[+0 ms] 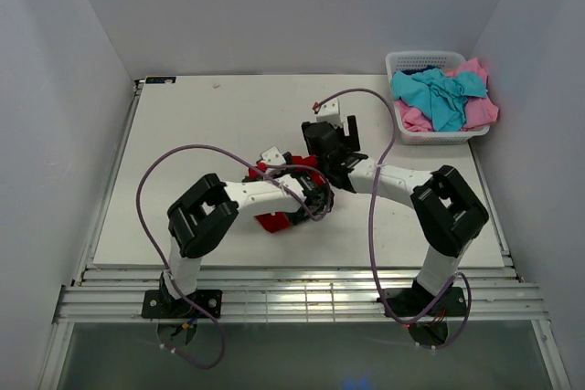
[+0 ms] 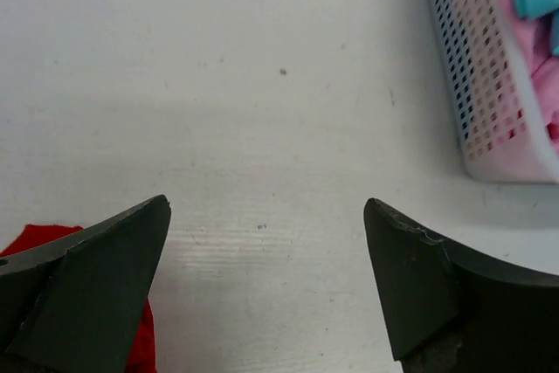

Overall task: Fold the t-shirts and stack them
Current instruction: Fold the tshirt

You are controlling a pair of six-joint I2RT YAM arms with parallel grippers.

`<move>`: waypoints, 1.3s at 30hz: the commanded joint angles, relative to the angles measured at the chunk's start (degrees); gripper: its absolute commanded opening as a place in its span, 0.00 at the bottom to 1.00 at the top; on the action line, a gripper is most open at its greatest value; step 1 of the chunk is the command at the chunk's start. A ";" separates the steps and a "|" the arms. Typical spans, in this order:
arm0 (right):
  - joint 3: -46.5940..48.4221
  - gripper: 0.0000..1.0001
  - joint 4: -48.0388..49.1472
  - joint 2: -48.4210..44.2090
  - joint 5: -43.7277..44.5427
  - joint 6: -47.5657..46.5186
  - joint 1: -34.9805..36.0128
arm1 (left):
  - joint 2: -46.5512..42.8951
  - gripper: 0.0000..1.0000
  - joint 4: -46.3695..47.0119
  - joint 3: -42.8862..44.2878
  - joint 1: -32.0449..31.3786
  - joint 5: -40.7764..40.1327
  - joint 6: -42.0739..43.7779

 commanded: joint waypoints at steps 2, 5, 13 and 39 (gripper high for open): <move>2.94 0.97 5.79 -9.82 3.20 -9.90 1.12 | -15.26 0.98 -5.20 6.17 -0.37 -4.70 7.80; -1.10 0.97 2.65 -18.00 -1.01 -7.54 1.12 | -25.87 0.98 -5.02 6.79 -2.48 -4.70 11.96; -10.24 1.00 -7.30 -30.93 -19.90 1.25 2.18 | -44.11 0.98 -5.02 6.78 -15.82 -4.61 15.40; -6.39 0.08 1.13 -4.31 -41.54 6.09 2.70 | -73.74 0.90 -5.29 -18.08 -49.50 -4.88 16.45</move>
